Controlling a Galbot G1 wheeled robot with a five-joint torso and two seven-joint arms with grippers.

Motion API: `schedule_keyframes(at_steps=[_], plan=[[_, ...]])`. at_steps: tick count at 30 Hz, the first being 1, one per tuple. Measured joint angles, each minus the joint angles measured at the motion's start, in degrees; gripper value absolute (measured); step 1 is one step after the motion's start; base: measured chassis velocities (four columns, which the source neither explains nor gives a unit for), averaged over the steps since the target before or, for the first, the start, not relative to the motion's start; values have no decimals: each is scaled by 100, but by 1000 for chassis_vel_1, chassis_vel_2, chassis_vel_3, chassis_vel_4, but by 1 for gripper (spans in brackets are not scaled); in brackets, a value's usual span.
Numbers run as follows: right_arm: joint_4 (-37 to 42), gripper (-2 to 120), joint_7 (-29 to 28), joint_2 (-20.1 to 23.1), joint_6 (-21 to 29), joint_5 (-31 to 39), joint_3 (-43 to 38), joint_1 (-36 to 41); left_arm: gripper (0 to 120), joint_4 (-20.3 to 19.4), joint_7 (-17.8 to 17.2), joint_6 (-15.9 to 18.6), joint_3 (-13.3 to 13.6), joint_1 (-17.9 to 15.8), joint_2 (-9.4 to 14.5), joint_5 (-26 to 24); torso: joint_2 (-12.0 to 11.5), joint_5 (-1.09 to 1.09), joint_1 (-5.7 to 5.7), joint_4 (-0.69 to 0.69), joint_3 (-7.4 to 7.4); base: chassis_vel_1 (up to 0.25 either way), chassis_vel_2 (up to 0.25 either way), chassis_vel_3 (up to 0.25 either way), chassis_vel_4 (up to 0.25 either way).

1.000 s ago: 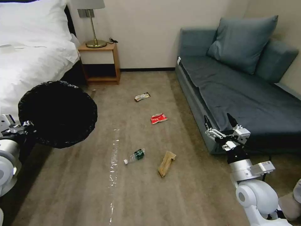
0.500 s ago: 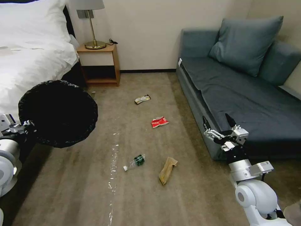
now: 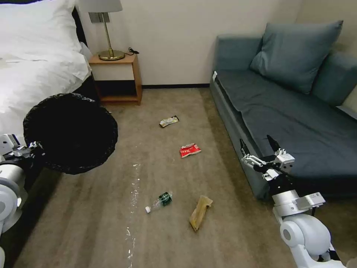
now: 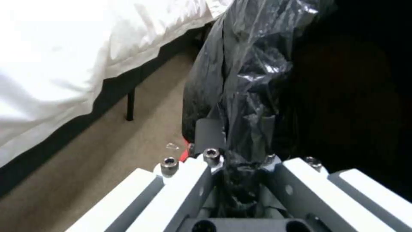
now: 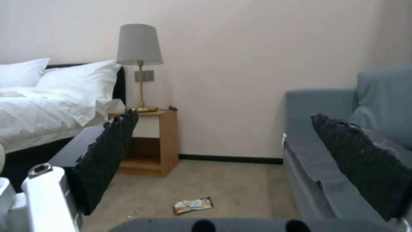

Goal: Pick up the trash bin, then pick up the garbage on the floor and place it into the trash bin.

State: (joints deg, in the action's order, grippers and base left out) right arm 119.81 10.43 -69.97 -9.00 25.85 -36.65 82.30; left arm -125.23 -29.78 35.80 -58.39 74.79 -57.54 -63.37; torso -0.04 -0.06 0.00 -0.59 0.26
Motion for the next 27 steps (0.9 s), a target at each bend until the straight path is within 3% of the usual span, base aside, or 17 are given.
schedule_keyframes(at_steps=[12, 14, 15, 17, 18, 20, 22, 23, 25, 27], plan=[[-190, 100, 293, 283, -410, -440, 58, 5, 0, -6, -1, -11, 13, -29, 12, -37, 0, 0, 0, -1, 0, -82, 70, 75, -74], [-364, 100, 583, 656, -614, -795, 34, -63, 0, 2, -2, -12, 15, -39, 31, -49, 0, 3, 0, 0, 0, 0, 0, 0, 0], [-462, 100, 882, 1066, -661, -896, 29, -135, 0, 15, 12, -15, 15, -45, 48, -61, 0, 1, 0, -1, 0, 0, 0, 0, 0], [-491, 100, 998, 1193, -663, -900, 31, -169, 0, 23, 34, -22, 15, -47, 54, -61, 0, 0, 0, 0, 0, 0, 0, 0, 0], [-612, 100, 1384, 1613, -653, -895, 101, -345, 0, 41, 104, -45, 15, -54, 64, -51, 0, 0, 0, -1, 0, 0, 0, 0, 0], [-701, 100, 1645, 1822, -624, -870, 190, -482, 0, 46, 129, -53, 15, -59, 67, -48, 0, 0, 0, -4, 0, 0, 0, 0, 0], [-1069, 100, 2527, 2495, -518, -800, 705, -1233, 0, 41, 154, -67, 18, -66, 58, -25, 0, 2, 0, -1, 0, 0, 0, 0, 0], [-1069, 100, 2527, 2495, -518, -800, 705, -1233, 0, 41, 154, -67, 18, -66, 58, -25, 0, 2, 0, -1, 0, 0, 0, 0, 0], [-1523, 100, 3198, 3101, -484, -886, 1730, -2306, 0, 2, 149, -70, 46, -52, 22, 38, 1, -2, 0, 2, 0, 0, 0, 0, 0], [-1689, 100, 3370, 3210, -494, -967, 2206, -2649, 0, -7, 149, -75, 55, -31, -1, 77, 0, -3, 0, 3, 0, 0, 0, 0, 0]])
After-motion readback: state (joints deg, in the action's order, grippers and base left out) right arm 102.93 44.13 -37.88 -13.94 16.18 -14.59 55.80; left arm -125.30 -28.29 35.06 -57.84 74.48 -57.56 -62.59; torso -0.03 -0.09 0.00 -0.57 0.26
